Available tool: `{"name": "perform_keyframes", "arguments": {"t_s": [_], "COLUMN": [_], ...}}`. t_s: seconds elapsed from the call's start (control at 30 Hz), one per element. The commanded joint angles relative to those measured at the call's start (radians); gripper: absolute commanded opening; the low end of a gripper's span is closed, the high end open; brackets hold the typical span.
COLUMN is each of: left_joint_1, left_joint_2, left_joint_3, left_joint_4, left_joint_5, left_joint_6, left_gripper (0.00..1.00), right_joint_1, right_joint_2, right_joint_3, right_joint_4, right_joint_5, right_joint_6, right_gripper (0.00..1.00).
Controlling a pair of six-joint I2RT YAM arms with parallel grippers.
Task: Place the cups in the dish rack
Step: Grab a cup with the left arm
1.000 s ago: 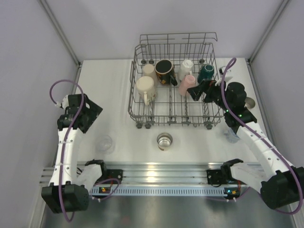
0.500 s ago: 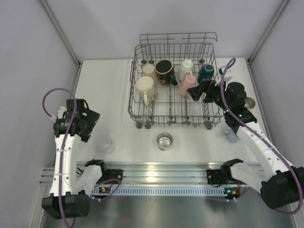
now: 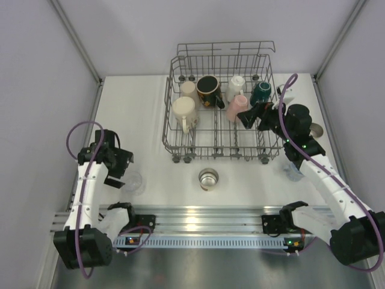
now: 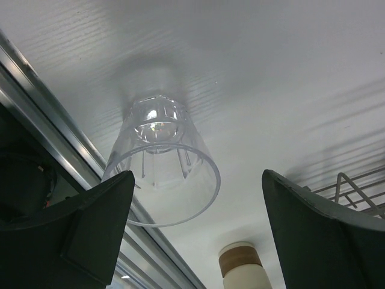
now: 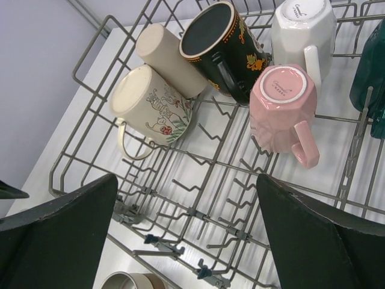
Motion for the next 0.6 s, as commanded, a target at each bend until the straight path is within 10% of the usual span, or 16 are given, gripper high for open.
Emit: {"name": "perform_keyframes", "arguments": {"t_s": [0.0, 0.57], "left_joint_1": [-0.003, -0.003], "left_joint_2": [0.019, 0.177], "left_joint_3": [-0.036, -0.158], "left_joint_4": [0.041, 0.242], "left_joint_5": [0.023, 0.061], "left_joint_6": [-0.028, 0.032], "left_gripper": [0.92, 0.49], "right_joint_1": [0.017, 0.017], "right_joint_2": [-0.028, -0.012], "right_joint_3": [0.006, 0.006], "right_joint_4": [0.024, 0.024], "right_joint_5": [0.007, 0.010], "right_joint_6": [-0.018, -0.019], "right_gripper": [0.99, 0.99]}}
